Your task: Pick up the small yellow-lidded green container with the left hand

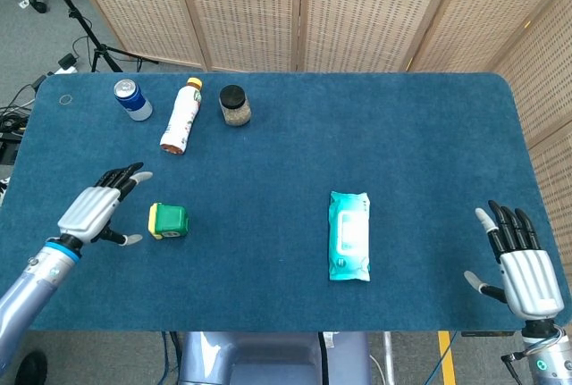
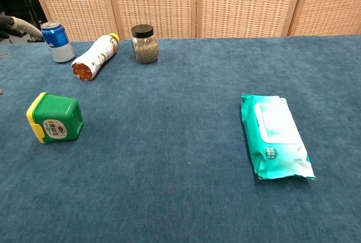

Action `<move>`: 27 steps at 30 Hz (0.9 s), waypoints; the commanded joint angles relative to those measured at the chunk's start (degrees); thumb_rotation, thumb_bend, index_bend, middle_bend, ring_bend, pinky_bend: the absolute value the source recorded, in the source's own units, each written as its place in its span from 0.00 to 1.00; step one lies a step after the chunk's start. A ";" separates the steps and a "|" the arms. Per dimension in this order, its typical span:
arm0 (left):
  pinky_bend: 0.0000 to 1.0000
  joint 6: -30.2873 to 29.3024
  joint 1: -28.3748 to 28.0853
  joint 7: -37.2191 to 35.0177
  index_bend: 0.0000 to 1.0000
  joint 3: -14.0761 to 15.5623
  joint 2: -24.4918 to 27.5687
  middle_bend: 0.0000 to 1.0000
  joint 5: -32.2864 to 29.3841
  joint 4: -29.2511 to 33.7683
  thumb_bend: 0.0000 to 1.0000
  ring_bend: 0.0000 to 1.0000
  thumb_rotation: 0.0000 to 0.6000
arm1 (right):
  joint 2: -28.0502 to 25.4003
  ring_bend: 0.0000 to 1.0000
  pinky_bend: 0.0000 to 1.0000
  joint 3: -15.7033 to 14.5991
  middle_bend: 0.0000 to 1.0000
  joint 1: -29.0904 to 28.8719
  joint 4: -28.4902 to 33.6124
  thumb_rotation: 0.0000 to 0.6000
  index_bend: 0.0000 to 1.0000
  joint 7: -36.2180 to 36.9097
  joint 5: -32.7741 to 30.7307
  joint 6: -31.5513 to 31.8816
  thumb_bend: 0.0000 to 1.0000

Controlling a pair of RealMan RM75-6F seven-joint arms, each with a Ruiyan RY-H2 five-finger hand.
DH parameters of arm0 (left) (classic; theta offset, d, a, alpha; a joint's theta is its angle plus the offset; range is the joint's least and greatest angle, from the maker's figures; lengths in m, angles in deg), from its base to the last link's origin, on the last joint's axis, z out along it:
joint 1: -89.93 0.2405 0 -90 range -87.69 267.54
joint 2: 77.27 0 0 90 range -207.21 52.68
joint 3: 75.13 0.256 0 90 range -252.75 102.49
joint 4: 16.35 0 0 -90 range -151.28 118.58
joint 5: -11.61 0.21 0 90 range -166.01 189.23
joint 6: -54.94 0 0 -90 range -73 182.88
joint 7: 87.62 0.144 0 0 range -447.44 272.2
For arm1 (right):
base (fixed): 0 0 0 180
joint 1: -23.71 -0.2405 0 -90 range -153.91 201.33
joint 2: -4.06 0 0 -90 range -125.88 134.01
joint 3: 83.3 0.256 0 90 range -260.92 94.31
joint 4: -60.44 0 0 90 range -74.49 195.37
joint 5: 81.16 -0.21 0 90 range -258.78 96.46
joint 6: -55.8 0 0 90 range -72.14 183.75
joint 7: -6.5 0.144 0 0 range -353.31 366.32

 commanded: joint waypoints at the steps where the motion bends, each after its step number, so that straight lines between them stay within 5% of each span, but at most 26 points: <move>1: 0.00 3.58 -6.93 16.40 0.06 -1.79 2.21 0.00 -14.97 8.24 0.00 0.00 1.00 | -0.33 0.00 0.00 0.13 0.00 -0.17 0.18 1.00 0.00 0.73 -0.49 -0.36 0.00; 11: 0.00 -1.03 -16.91 34.78 0.06 -0.16 -13.98 0.00 -36.96 3.67 0.00 0.00 1.00 | -1.77 0.00 0.00 0.88 0.00 -0.37 -0.52 1.00 0.00 5.34 -2.63 -1.21 0.00; 27: 0.00 -8.35 -18.90 39.32 0.07 -0.62 -20.78 0.00 -45.27 0.08 0.00 0.01 1.00 | -2.39 0.00 0.00 0.73 0.00 -0.08 -0.71 1.00 0.00 7.57 -2.88 -1.07 0.00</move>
